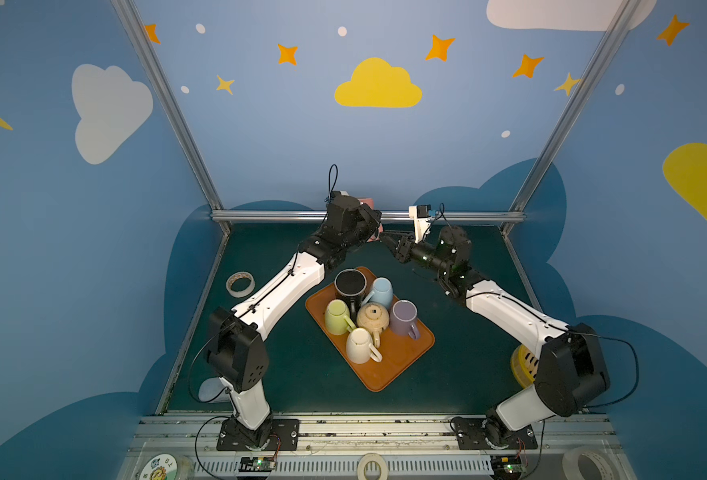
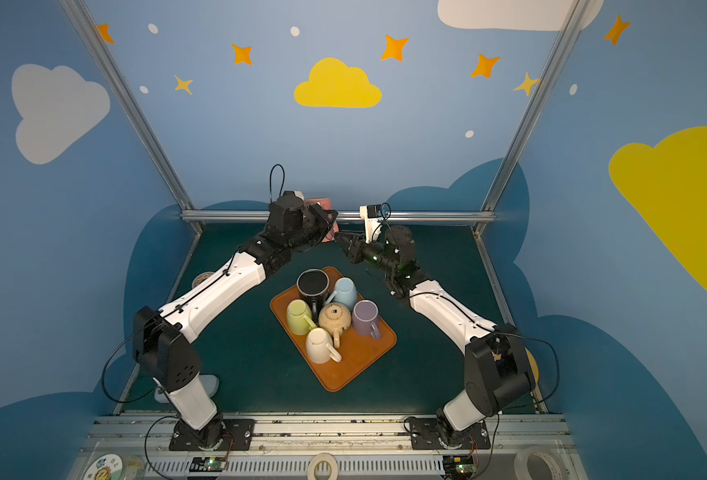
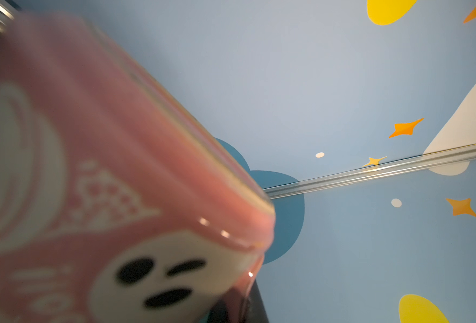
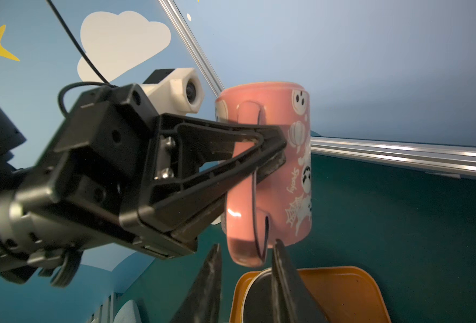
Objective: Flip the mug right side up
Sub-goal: 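Raise the pink mug high while the right gripper reaches to its handle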
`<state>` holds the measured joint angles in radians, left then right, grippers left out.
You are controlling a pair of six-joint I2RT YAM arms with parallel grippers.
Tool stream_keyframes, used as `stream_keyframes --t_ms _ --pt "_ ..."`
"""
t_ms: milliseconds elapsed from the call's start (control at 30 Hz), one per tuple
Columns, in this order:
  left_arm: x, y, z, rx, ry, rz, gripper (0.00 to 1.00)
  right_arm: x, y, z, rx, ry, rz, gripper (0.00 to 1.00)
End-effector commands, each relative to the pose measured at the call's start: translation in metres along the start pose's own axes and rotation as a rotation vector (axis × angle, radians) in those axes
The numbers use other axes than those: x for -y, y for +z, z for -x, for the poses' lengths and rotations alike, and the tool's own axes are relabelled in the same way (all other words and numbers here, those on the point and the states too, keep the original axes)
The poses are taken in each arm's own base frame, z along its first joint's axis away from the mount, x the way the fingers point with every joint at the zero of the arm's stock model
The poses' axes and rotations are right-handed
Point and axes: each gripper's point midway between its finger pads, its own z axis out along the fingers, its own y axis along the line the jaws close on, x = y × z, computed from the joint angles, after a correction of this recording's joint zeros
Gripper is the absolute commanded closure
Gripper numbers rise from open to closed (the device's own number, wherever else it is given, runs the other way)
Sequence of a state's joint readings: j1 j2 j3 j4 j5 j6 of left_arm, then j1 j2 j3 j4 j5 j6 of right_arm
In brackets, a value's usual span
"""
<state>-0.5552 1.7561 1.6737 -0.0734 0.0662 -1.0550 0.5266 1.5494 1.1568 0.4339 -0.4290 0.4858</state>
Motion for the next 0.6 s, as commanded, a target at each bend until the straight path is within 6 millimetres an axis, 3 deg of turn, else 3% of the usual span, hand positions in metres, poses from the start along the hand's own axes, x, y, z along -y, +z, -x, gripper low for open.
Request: stream_keyframes --t_ms 0,567 --pt "0.062 -0.025 0.028 0.086 0.027 -0.172 0.96 -0.006 -0.002 0.007 0.005 -0.020 0.012 0.69" --pt "0.066 -0.025 0.021 0.062 0.012 -0.180 0.96 0.009 0.022 0.010 0.043 0.026 0.013 0.67"
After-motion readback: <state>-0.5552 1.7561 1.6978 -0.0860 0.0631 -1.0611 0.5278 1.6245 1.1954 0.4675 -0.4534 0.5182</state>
